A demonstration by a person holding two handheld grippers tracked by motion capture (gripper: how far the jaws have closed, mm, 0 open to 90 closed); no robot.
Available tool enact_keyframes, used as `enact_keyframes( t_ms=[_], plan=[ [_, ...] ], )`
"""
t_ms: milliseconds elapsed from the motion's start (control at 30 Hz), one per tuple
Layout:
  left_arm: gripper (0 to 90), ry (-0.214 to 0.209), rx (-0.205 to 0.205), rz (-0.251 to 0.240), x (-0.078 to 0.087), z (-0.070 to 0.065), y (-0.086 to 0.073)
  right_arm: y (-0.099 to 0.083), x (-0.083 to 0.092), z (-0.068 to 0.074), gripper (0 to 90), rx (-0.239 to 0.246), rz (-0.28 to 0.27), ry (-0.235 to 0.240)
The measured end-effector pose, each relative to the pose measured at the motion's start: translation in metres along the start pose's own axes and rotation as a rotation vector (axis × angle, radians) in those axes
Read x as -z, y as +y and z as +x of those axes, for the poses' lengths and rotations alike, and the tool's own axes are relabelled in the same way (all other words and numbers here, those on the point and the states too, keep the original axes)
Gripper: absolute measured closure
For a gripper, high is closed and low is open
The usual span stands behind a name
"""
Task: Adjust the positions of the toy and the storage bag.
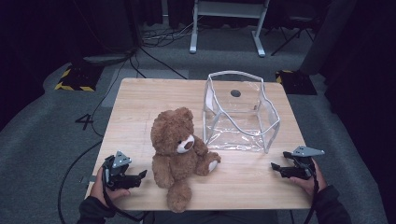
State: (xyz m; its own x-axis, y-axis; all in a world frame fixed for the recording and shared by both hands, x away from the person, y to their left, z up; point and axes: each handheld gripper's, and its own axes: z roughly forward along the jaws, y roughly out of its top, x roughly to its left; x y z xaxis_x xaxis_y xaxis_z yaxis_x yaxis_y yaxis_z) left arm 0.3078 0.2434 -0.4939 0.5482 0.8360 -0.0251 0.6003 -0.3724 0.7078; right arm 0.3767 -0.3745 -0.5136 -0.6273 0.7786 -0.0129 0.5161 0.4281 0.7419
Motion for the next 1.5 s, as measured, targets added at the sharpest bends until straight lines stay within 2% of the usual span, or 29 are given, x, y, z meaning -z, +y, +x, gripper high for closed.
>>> enact_keyframes(
  t_ms=[133,200,333,667,833,1033,1133,1200,1300,1400,1433,1467,1500],
  plan=[
    [15.7,-0.021,-0.014,-0.034,0.007,-0.005,0.005,0.000,0.000,0.000,19.5,0.000,0.000,0.000],
    [15.8,-0.018,-0.024,-0.045,0.010,-0.008,0.009,0.000,0.000,0.000,19.5,0.000,0.000,0.000],
    [15.8,-0.016,-0.067,-0.056,0.015,-0.016,0.018,0.000,0.000,0.000,19.5,0.000,0.000,0.000],
    [15.9,-0.022,-0.091,-0.097,0.023,-0.024,0.033,0.000,0.000,0.000,19.5,0.000,0.000,0.000],
    [16.1,-0.030,-0.116,-0.124,0.029,-0.029,0.046,0.000,0.000,0.000,19.5,0.000,0.000,0.000],
    [16.0,-0.027,-0.127,-0.134,0.032,-0.032,0.053,0.000,0.000,0.000,19.5,0.001,0.000,0.000],
    [16.2,-0.021,-0.142,-0.134,0.035,-0.030,0.054,0.000,0.000,0.000,19.6,0.000,0.000,0.000],
    [16.0,-0.022,-0.138,-0.136,0.036,-0.028,0.054,0.000,0.000,0.000,19.5,0.000,0.000,0.000],
    [15.9,-0.039,-0.146,-0.137,0.042,-0.021,0.050,0.000,0.000,0.000,19.5,0.000,0.000,0.000],
    [15.9,-0.065,-0.121,-0.170,0.048,-0.012,0.048,0.000,0.000,0.000,19.5,0.001,0.000,0.000],
    [15.9,-0.073,-0.098,-0.188,0.050,-0.009,0.049,0.000,0.000,0.000,19.5,0.000,0.000,0.000],
    [15.9,-0.073,-0.098,-0.188,0.050,-0.009,0.049,0.000,0.000,0.000,19.5,0.000,0.000,0.000],
    [15.8,-0.104,-0.081,-0.220,0.054,-0.005,0.052,0.000,0.000,0.000,19.5,0.000,0.000,0.000]
  ],
)
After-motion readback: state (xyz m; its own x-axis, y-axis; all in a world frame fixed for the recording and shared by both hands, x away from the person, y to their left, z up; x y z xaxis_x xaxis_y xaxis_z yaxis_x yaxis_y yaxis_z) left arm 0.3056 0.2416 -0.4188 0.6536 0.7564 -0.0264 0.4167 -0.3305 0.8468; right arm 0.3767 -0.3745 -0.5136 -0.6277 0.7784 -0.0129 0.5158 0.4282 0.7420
